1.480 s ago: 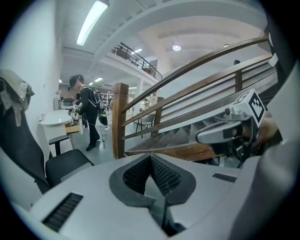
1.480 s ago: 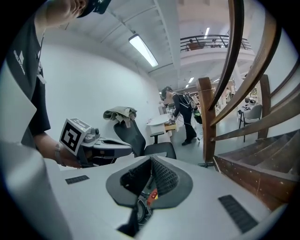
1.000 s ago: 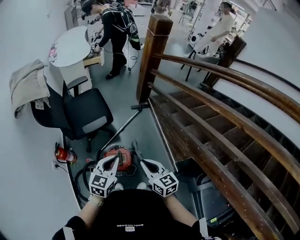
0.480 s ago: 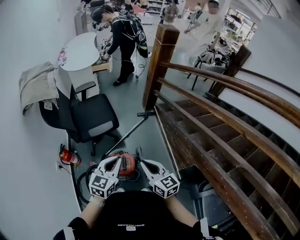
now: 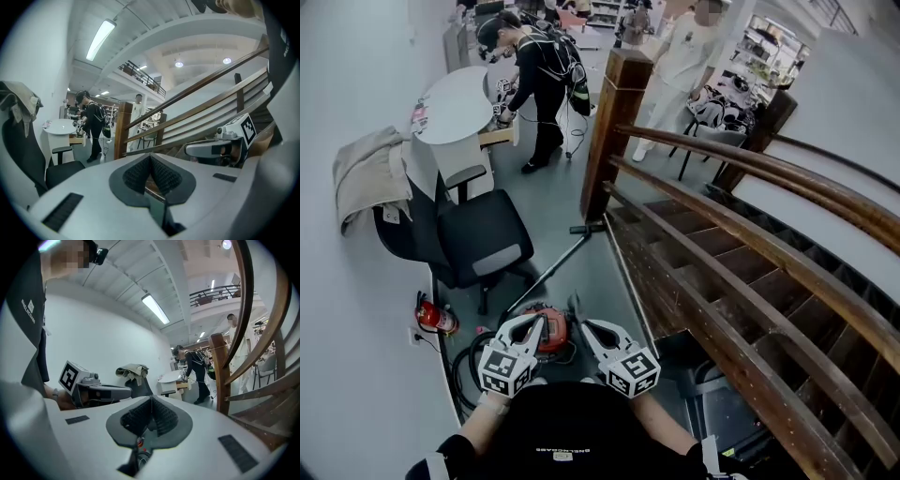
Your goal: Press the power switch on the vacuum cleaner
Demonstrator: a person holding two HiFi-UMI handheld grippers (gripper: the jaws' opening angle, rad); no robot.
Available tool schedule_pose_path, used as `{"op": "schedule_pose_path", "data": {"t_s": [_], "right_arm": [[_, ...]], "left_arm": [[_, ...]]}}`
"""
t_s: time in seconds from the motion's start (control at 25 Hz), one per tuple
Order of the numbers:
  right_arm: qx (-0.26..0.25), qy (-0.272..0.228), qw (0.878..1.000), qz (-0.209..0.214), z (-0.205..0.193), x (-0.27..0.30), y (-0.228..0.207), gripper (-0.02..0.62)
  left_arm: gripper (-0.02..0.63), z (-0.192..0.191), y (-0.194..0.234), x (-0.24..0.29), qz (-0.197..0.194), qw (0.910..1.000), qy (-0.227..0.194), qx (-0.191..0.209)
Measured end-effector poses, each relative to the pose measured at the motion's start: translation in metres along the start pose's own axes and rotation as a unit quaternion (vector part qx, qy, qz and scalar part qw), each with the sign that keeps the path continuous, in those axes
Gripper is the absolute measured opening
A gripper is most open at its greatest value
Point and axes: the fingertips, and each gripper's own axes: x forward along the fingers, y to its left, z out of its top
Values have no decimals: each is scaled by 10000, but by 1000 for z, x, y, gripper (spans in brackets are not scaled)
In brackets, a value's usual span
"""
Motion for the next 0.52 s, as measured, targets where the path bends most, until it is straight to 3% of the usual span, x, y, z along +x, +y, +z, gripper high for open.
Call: {"op": "schedule_pose_path", "data": {"t_s": [0.52], "right_arm": [[-58,-46,9999,-114,4,1,-7,26]], "left_arm": [[15,6,-2,14,-155,9999,-30,40]]}}
